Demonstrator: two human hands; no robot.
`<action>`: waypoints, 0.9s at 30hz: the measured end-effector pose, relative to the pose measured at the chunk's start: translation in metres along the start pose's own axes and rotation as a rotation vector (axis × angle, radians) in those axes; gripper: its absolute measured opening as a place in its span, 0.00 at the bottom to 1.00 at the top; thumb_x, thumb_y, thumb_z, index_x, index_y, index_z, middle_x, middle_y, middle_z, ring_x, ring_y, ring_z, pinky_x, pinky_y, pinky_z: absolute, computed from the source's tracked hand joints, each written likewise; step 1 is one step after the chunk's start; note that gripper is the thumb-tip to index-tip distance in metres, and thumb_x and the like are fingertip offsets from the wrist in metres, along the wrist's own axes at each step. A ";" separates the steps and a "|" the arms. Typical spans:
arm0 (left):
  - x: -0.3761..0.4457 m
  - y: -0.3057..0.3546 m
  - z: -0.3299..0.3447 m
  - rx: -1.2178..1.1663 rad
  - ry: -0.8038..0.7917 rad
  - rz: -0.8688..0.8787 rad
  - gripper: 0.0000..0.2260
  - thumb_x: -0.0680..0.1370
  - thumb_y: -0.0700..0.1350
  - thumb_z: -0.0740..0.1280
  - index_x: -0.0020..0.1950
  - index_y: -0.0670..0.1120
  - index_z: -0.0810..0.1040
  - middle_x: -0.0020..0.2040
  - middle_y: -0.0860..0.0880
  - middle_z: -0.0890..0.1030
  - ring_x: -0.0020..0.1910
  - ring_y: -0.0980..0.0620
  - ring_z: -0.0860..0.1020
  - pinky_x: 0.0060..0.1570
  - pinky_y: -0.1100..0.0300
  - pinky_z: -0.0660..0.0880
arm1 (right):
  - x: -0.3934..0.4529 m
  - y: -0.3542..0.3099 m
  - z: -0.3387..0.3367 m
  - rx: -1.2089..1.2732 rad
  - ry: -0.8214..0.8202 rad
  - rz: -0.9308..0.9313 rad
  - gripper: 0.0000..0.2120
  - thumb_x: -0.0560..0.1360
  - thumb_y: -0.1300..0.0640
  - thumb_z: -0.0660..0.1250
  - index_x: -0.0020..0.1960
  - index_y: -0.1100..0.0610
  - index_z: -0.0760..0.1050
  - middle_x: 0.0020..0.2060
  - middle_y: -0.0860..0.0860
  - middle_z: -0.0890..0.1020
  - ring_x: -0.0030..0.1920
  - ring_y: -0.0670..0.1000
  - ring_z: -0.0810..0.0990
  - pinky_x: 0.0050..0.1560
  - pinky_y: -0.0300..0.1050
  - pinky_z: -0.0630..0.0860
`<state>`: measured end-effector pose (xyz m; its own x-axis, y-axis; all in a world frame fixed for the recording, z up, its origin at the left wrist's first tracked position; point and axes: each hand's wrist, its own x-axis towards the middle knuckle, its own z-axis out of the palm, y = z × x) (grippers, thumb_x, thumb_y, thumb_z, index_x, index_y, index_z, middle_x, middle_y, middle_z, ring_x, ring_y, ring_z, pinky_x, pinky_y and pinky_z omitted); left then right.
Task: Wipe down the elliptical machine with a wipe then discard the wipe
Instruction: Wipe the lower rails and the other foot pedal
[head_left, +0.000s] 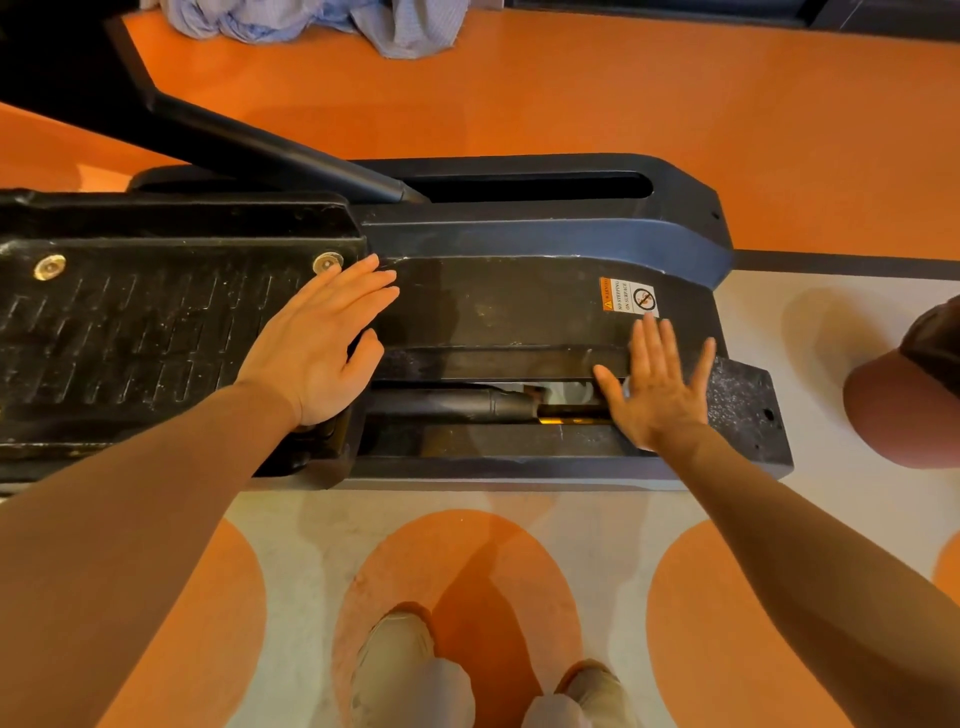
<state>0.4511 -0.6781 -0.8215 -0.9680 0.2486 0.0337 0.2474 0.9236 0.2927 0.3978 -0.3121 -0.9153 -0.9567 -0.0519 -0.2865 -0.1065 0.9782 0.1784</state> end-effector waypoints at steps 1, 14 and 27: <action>0.000 0.000 0.000 0.000 -0.001 -0.001 0.31 0.78 0.56 0.45 0.77 0.46 0.66 0.78 0.49 0.63 0.79 0.53 0.54 0.78 0.54 0.48 | 0.000 0.009 0.001 0.010 -0.009 0.032 0.39 0.75 0.31 0.28 0.78 0.55 0.32 0.78 0.51 0.34 0.77 0.51 0.31 0.70 0.66 0.27; 0.001 -0.002 0.002 0.023 -0.004 -0.001 0.30 0.78 0.55 0.45 0.76 0.46 0.67 0.78 0.49 0.63 0.79 0.52 0.55 0.78 0.50 0.51 | 0.002 -0.020 -0.009 0.055 -0.046 -0.033 0.38 0.78 0.34 0.32 0.78 0.57 0.33 0.78 0.53 0.35 0.76 0.54 0.28 0.70 0.66 0.27; 0.000 -0.002 0.001 0.008 0.009 0.015 0.29 0.78 0.54 0.47 0.76 0.45 0.68 0.78 0.49 0.64 0.79 0.54 0.54 0.76 0.62 0.43 | -0.001 -0.028 -0.004 0.037 -0.025 -0.110 0.35 0.79 0.36 0.33 0.78 0.56 0.32 0.78 0.51 0.35 0.77 0.51 0.31 0.73 0.64 0.30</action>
<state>0.4503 -0.6795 -0.8231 -0.9645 0.2601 0.0466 0.2624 0.9222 0.2842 0.4006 -0.3399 -0.9158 -0.9327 -0.1550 -0.3256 -0.2000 0.9737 0.1094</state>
